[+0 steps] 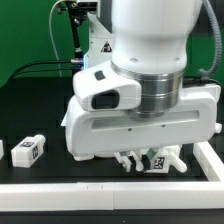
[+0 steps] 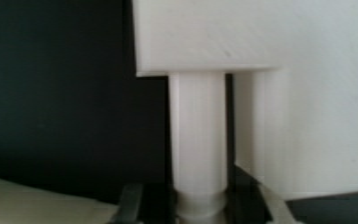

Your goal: Assemble chair

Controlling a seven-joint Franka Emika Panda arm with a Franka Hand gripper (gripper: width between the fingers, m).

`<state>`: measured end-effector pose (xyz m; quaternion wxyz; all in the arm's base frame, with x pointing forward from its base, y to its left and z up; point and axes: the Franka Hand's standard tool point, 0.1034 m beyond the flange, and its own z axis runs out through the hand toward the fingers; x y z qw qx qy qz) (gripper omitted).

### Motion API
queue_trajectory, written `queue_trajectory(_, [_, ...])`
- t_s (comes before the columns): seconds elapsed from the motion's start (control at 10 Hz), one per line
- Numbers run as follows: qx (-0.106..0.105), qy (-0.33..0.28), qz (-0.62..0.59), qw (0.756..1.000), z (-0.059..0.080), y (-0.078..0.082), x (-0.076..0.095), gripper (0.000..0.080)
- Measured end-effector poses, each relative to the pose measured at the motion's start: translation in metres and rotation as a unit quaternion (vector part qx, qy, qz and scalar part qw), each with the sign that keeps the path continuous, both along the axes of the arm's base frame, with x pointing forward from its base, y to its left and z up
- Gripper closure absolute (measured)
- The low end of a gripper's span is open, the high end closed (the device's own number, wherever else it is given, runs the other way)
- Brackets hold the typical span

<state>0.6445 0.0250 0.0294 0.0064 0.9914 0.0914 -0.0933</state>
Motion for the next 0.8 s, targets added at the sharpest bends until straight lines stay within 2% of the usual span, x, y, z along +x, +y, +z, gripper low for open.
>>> queue_trajectory(0.3, [0.004, -0.006, 0.003, 1.0, -0.01, 0.011, -0.006, 0.0679])
queue_trajectory(0.6, [0.003, 0.003, 0.004, 1.0, -0.015, 0.008, -0.03, 0.0679])
queue_trajectory(0.8, [0.001, 0.008, 0.005, 1.0, -0.012, -0.001, -0.035, 0.0679])
